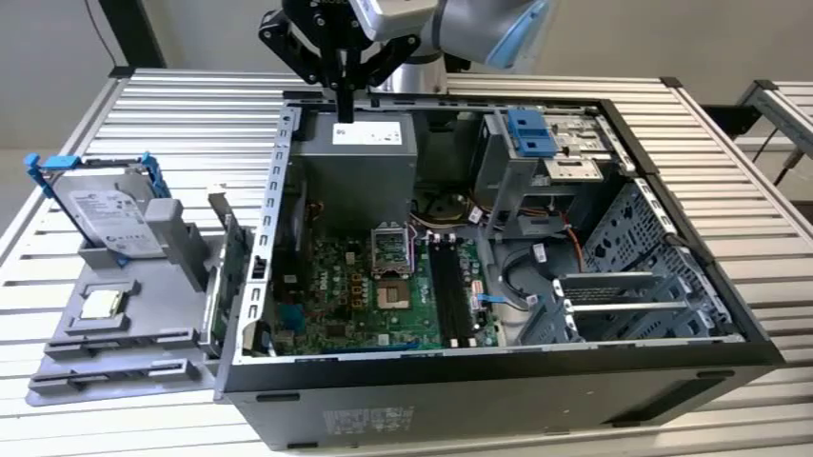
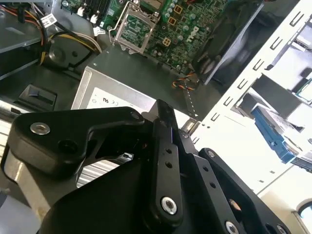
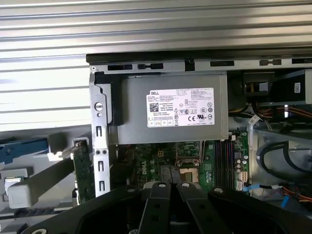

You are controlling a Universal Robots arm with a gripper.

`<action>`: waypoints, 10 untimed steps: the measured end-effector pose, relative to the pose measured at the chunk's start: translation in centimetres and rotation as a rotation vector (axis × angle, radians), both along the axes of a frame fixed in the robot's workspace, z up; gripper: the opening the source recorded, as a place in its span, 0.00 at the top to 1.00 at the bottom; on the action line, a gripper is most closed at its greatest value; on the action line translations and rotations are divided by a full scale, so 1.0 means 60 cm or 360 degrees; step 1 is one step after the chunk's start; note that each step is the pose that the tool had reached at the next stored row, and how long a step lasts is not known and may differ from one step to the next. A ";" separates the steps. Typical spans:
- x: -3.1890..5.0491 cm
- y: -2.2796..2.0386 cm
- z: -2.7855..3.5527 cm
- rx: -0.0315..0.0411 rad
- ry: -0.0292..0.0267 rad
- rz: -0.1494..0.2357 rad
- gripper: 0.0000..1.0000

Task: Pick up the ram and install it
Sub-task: 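Reach for the ram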

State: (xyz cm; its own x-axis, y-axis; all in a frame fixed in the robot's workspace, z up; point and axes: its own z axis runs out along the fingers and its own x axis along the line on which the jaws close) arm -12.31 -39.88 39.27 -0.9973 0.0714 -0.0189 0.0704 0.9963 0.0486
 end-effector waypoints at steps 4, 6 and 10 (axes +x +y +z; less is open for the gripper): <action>-0.006 -0.0003 0.000 0.0000 -0.00002 0.0000 1.00; -0.008 -0.0002 0.000 0.0000 -0.00002 0.0000 1.00; -0.014 -0.0003 0.000 0.0000 -0.00002 0.0000 1.00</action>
State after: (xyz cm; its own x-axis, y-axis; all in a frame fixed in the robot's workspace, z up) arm -13.14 -39.90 39.26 -0.9973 0.0712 -0.0190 0.0702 0.9963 0.0487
